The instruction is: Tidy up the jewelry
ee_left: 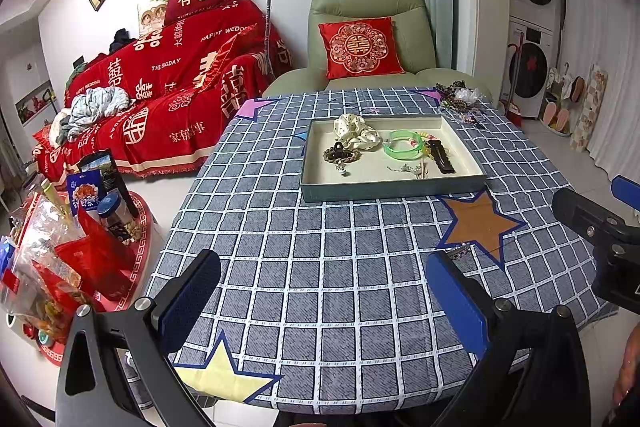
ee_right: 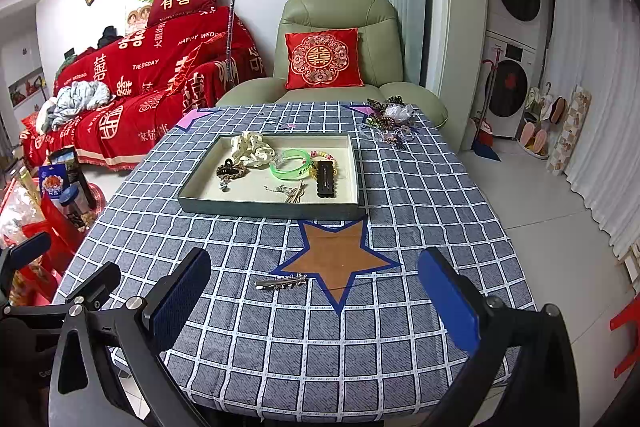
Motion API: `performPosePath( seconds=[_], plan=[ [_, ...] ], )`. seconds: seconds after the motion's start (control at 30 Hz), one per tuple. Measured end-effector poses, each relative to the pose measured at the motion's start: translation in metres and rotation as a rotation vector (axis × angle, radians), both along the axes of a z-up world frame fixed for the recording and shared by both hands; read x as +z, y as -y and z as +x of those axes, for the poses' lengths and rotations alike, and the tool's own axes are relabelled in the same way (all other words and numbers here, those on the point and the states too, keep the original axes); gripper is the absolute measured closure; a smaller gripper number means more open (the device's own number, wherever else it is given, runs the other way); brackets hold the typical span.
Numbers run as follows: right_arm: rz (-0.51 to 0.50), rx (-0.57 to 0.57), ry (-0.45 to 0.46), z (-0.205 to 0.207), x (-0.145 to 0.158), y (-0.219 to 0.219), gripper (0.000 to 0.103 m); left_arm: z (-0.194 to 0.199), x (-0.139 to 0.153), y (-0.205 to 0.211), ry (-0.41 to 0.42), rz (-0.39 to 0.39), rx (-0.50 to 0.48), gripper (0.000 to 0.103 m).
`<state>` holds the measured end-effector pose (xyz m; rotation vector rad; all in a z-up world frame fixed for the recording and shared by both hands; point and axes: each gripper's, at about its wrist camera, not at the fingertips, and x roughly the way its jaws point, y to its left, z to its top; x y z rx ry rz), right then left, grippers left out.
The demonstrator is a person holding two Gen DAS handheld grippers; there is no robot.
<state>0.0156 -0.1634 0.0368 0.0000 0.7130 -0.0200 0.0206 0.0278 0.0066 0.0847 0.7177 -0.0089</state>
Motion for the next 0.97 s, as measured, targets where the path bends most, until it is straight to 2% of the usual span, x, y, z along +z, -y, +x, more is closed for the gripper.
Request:
performPosePath(
  seconds=[0.97],
  plan=[
    [0.003, 0.003, -0.002, -0.001, 0.0005, -0.0021, 0.0, 0.0013, 0.0062, 0.0002, 0.006, -0.017, -0.012, 0.0]
  ],
)
